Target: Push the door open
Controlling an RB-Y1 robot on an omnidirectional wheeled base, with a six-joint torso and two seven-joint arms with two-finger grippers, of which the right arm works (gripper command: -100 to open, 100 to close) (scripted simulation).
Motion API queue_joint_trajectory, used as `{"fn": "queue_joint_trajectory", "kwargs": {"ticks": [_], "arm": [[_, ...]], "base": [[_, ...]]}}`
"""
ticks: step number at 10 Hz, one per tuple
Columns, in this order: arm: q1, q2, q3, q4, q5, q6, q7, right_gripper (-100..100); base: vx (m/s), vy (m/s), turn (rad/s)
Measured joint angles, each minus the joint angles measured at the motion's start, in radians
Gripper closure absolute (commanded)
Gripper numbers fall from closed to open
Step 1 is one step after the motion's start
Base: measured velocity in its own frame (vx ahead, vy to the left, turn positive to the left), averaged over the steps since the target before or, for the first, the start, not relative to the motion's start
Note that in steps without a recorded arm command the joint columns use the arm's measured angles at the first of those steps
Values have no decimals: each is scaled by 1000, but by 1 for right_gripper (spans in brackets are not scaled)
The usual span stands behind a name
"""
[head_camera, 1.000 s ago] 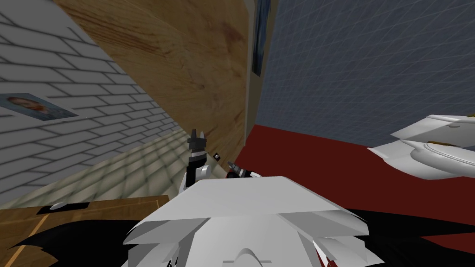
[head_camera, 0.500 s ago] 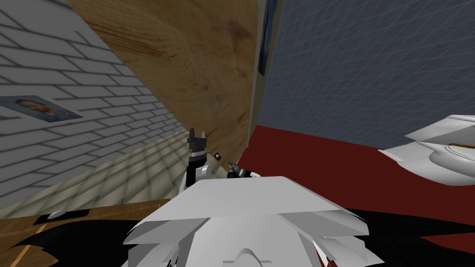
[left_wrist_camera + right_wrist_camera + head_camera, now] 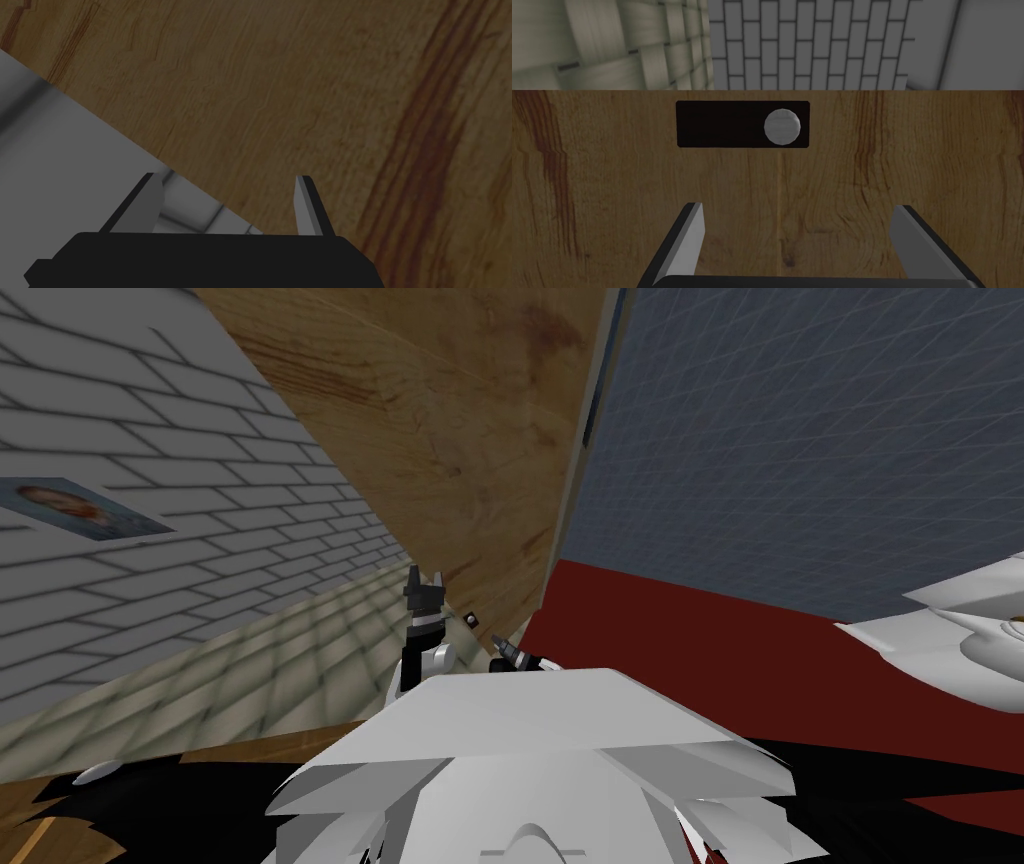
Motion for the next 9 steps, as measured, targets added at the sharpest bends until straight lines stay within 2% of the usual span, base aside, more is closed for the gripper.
{"fn": "queue_joint_trajectory", "kwargs": {"ticks": [5, 6, 7, 8, 9], "arm": [[0, -1, 0, 0, 0, 0, 0, 100], [0, -1, 0, 0, 0, 0, 0, -100], [0, 3, -19, 6, -2, 1, 3, -100], [-1, 17, -43, 22, -4, 0, 11, -100], [4, 19, -60, 21, -5, 3, 18, -100]], "base": [[-10, -17, 1], [-12, 102, -81], [-70, 192, -129], [-59, 177, -77], [-38, 160, -62]]}}
